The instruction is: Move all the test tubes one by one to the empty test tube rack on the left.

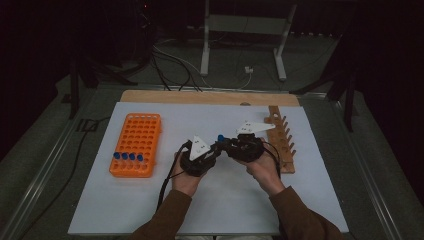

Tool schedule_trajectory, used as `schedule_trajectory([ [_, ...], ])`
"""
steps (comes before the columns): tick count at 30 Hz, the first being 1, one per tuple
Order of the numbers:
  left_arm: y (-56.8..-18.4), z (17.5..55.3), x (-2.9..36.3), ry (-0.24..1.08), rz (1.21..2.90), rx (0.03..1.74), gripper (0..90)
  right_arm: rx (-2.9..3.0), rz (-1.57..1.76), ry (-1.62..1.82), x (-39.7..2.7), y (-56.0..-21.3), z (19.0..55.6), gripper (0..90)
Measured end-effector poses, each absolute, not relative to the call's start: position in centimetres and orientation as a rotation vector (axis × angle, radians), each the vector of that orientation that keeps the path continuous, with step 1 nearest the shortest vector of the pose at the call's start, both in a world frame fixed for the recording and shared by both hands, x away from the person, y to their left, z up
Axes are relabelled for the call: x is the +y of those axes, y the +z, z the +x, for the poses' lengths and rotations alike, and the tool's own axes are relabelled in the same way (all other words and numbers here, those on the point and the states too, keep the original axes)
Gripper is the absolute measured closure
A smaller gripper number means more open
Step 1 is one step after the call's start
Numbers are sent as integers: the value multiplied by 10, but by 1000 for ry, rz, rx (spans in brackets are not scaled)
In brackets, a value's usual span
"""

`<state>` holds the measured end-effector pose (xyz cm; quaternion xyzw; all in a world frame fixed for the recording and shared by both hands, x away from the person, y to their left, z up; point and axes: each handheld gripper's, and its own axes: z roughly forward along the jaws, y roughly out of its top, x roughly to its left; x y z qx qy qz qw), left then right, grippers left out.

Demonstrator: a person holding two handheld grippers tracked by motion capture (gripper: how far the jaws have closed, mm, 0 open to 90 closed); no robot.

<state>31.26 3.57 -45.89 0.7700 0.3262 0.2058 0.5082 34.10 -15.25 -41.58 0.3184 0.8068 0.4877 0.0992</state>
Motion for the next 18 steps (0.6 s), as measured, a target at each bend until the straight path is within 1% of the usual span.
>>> schedule_trajectory([
  [2,-459,313,36,490,1855,782,781,2391,940,1447,-153,-416,341,759],
  [3,-459,313,36,489,1856,782,782,2393,936,1452,-154,-416,341,740],
  [11,-463,315,43,473,1851,830,781,2380,945,1513,-164,-412,343,443],
  [14,-464,316,47,461,1844,847,781,2356,949,1511,-169,-410,343,311],
  [16,-463,315,50,454,1842,848,781,2337,946,1487,-173,-409,342,187],
  [17,-463,314,52,449,1840,848,781,2328,955,1473,-175,-409,342,148],
  [18,-462,313,53,447,1837,846,782,2316,967,1463,-177,-409,342,132],
])
